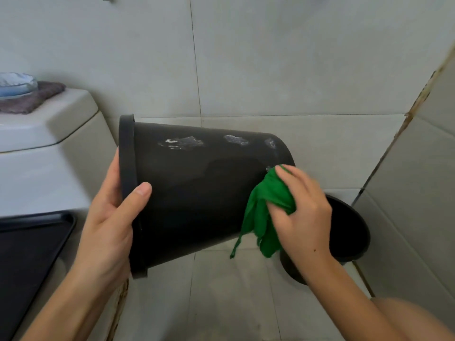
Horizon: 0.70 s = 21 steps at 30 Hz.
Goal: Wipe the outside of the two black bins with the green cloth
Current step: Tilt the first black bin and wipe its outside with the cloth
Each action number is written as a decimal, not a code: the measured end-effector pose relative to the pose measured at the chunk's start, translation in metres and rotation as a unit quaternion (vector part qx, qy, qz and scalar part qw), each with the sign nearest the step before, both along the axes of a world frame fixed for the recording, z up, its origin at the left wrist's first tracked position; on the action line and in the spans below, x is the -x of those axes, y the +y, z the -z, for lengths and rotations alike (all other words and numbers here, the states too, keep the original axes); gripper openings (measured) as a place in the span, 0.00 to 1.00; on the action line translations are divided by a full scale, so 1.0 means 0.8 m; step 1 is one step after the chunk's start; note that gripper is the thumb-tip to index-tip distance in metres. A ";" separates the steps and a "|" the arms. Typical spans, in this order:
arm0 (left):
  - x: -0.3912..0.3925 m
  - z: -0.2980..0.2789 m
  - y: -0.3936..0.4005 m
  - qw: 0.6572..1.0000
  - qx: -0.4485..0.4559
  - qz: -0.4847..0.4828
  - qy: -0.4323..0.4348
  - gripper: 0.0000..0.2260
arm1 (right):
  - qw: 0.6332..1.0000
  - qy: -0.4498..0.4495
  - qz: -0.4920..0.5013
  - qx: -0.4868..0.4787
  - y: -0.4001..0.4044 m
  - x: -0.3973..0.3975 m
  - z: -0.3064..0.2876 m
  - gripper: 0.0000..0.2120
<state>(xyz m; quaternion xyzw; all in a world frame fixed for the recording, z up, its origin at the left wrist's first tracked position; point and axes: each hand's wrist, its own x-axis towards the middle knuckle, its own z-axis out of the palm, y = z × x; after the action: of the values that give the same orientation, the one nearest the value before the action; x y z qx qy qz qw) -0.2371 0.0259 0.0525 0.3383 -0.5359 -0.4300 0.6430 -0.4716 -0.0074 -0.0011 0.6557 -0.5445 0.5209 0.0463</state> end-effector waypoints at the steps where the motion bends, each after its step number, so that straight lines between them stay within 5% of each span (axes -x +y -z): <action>1: -0.002 0.000 0.001 1.000 0.003 0.006 0.000 0.27 | 0.999 -0.036 0.017 -0.011 -0.004 0.007 -0.005 0.22; 4: 0.000 0.004 0.001 0.999 0.014 0.023 -0.022 0.26 | 0.992 -0.115 0.041 -0.037 -0.012 0.014 -0.016 0.18; 10: 0.001 0.009 -0.003 0.999 0.009 0.035 -0.037 0.27 | 0.999 -0.004 -0.054 0.004 -0.002 -0.022 -0.012 0.20; 17: -0.004 0.009 0.005 1.000 -0.004 0.021 -0.020 0.26 | 0.989 -0.127 0.018 -0.076 -0.015 0.015 -0.013 0.18; 21: 0.014 0.017 0.003 1.000 -0.003 0.023 -0.021 0.28 | 0.997 -0.067 -0.026 -0.019 0.004 -0.020 -0.017 0.21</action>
<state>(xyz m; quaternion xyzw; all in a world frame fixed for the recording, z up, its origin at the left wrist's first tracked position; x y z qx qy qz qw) -0.2485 0.0280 0.0391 0.3369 -0.5554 -0.4389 0.6208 -0.4555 -0.0039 0.0127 0.6341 -0.5387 0.5545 -0.0168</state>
